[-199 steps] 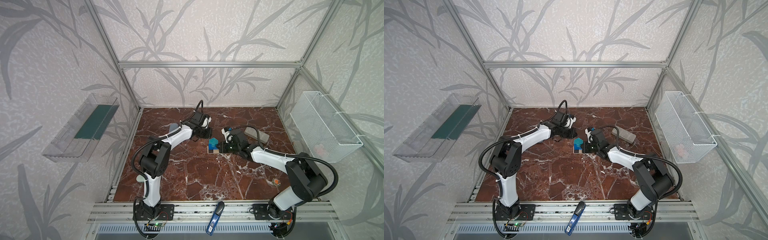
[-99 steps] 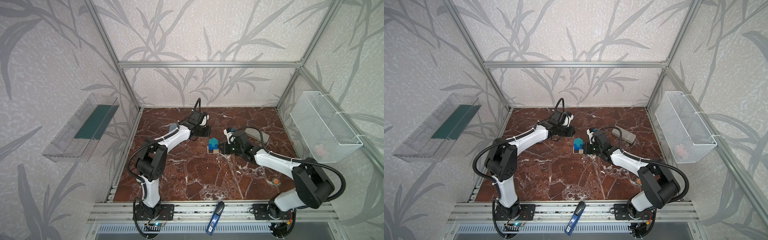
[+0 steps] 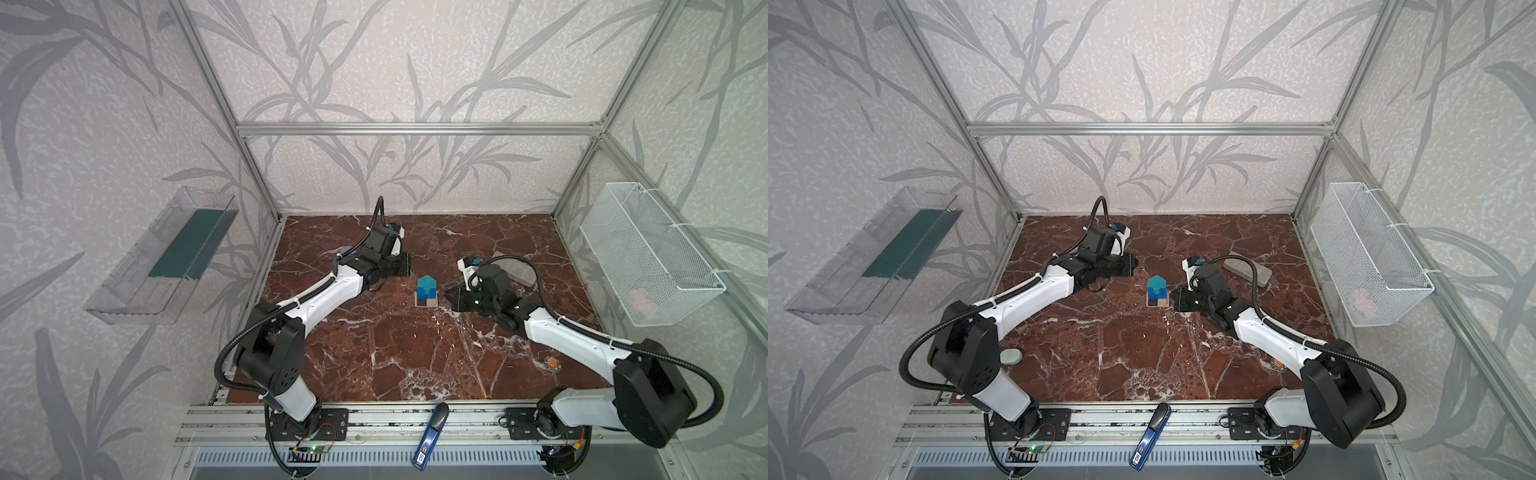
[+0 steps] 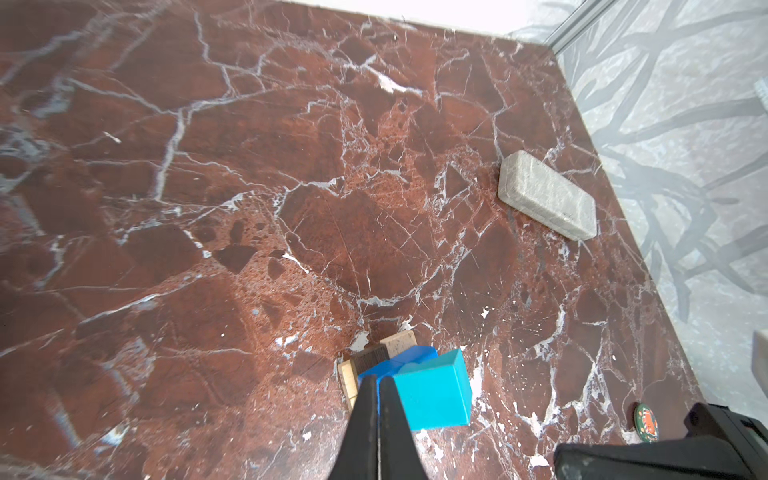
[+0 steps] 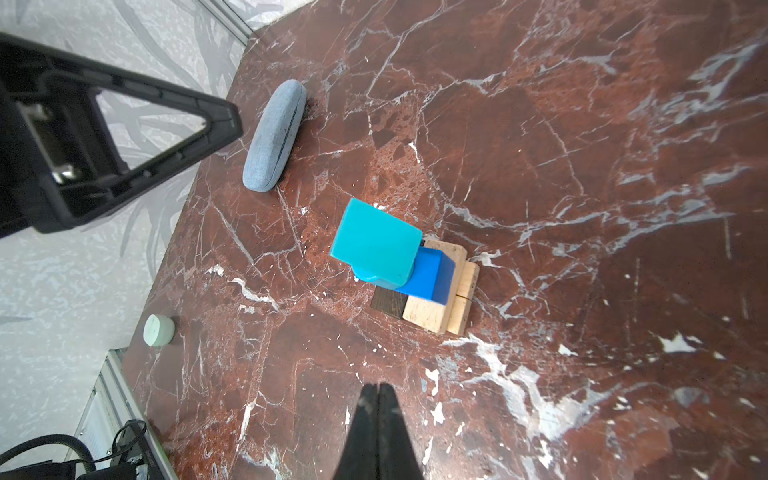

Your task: Build the wood block tower

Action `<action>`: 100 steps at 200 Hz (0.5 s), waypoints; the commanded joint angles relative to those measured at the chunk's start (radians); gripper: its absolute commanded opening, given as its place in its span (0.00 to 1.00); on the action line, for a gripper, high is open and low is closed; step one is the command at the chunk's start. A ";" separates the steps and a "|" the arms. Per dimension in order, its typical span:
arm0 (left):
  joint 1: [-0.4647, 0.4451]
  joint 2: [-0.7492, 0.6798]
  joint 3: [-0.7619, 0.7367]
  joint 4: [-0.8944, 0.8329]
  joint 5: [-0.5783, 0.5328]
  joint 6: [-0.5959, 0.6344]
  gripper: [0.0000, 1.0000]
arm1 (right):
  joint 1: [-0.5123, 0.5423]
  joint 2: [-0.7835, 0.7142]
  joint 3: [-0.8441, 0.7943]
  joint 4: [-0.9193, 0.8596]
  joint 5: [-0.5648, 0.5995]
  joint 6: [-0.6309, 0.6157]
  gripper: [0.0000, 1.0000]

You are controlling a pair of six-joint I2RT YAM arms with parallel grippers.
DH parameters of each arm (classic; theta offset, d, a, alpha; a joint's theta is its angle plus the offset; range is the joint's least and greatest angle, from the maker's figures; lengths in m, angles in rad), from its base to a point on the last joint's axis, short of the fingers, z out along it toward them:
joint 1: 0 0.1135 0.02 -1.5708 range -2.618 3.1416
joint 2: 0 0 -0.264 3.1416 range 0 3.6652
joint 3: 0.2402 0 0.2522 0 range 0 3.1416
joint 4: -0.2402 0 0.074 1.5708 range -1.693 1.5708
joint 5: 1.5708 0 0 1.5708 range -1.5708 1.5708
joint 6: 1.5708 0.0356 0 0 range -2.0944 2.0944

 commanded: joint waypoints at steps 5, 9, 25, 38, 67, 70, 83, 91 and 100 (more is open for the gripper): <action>0.004 -0.099 -0.051 0.028 -0.051 -0.021 0.00 | -0.014 -0.086 -0.027 -0.063 0.037 -0.018 0.00; 0.003 -0.111 -0.057 0.025 -0.051 -0.021 0.00 | -0.014 -0.098 -0.029 -0.069 0.040 -0.020 0.00; 0.003 -0.168 -0.078 -0.005 -0.064 -0.012 0.00 | -0.023 -0.136 -0.030 -0.114 0.057 -0.032 0.00; 0.004 -0.218 -0.088 -0.039 -0.098 -0.002 0.00 | -0.037 -0.154 -0.019 -0.154 0.056 -0.039 0.00; 0.003 -0.331 -0.100 -0.100 -0.184 0.009 0.00 | -0.064 -0.231 0.001 -0.225 0.037 -0.051 0.00; 0.004 -0.342 -0.102 -0.105 -0.191 0.012 0.00 | -0.065 -0.242 0.001 -0.231 0.038 -0.053 0.00; 0.004 -0.401 -0.118 -0.127 -0.229 0.015 0.00 | -0.077 -0.288 0.004 -0.267 0.047 -0.068 0.00; 0.004 -0.439 -0.135 -0.138 -0.263 0.017 0.02 | -0.087 -0.311 0.009 -0.296 0.052 -0.079 0.00; 0.004 -0.483 -0.158 -0.151 -0.317 0.019 0.07 | -0.102 -0.335 0.015 -0.330 0.058 -0.096 0.07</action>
